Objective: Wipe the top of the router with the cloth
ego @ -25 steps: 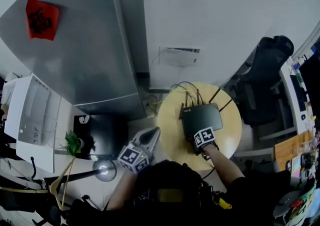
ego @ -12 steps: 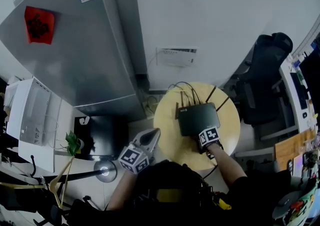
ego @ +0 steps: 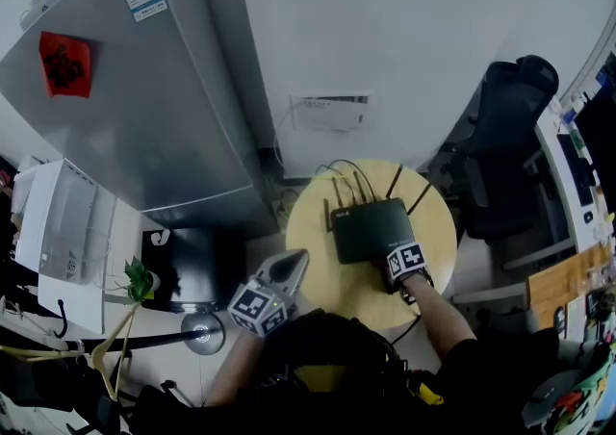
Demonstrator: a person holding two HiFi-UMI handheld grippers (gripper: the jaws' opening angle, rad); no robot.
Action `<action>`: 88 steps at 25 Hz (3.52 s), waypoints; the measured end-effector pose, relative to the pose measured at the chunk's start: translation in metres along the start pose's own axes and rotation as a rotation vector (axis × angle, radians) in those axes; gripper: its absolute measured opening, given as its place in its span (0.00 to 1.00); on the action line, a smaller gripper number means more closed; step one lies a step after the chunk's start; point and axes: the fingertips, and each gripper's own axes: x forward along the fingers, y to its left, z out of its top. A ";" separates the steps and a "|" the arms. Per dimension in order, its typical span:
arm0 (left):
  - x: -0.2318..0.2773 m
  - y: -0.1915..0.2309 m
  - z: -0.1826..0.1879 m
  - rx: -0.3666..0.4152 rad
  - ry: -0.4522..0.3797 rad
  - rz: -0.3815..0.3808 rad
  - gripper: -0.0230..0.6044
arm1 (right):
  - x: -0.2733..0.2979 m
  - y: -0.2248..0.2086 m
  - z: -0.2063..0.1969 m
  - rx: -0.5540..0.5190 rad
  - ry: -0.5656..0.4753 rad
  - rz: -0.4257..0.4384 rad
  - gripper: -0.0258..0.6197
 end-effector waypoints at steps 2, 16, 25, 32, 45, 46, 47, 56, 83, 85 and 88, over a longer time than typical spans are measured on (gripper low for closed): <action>0.006 -0.006 0.001 -0.003 -0.005 0.002 0.04 | -0.001 -0.005 0.000 -0.001 -0.002 0.006 0.14; 0.064 -0.044 -0.015 0.008 0.012 -0.043 0.04 | -0.009 -0.052 -0.001 0.007 -0.003 0.029 0.14; 0.096 -0.057 -0.020 0.028 -0.001 -0.044 0.04 | -0.014 -0.086 -0.006 0.069 0.002 0.037 0.14; 0.118 -0.068 -0.025 0.016 0.043 -0.097 0.04 | -0.020 -0.108 -0.010 0.153 -0.037 0.042 0.14; 0.118 -0.077 -0.016 0.036 0.059 -0.091 0.04 | -0.081 -0.126 -0.005 0.334 -0.400 0.116 0.14; 0.115 -0.074 -0.015 0.042 0.051 -0.078 0.04 | -0.087 -0.124 -0.003 0.318 -0.433 0.127 0.14; 0.112 -0.071 -0.012 0.047 0.041 -0.061 0.04 | -0.093 -0.122 0.000 0.301 -0.463 0.135 0.14; 0.040 -0.036 0.014 0.053 -0.044 0.140 0.04 | -0.180 -0.096 0.020 0.145 -0.888 0.189 0.14; -0.214 -0.044 0.014 0.044 -0.137 0.110 0.04 | -0.321 0.161 -0.117 0.007 -1.365 0.049 0.14; -0.221 -0.051 0.013 0.038 -0.131 0.098 0.04 | -0.333 0.174 -0.135 -0.024 -1.384 0.023 0.14; -0.227 -0.070 0.014 0.039 -0.144 0.092 0.04 | -0.351 0.175 -0.154 -0.071 -1.423 0.007 0.14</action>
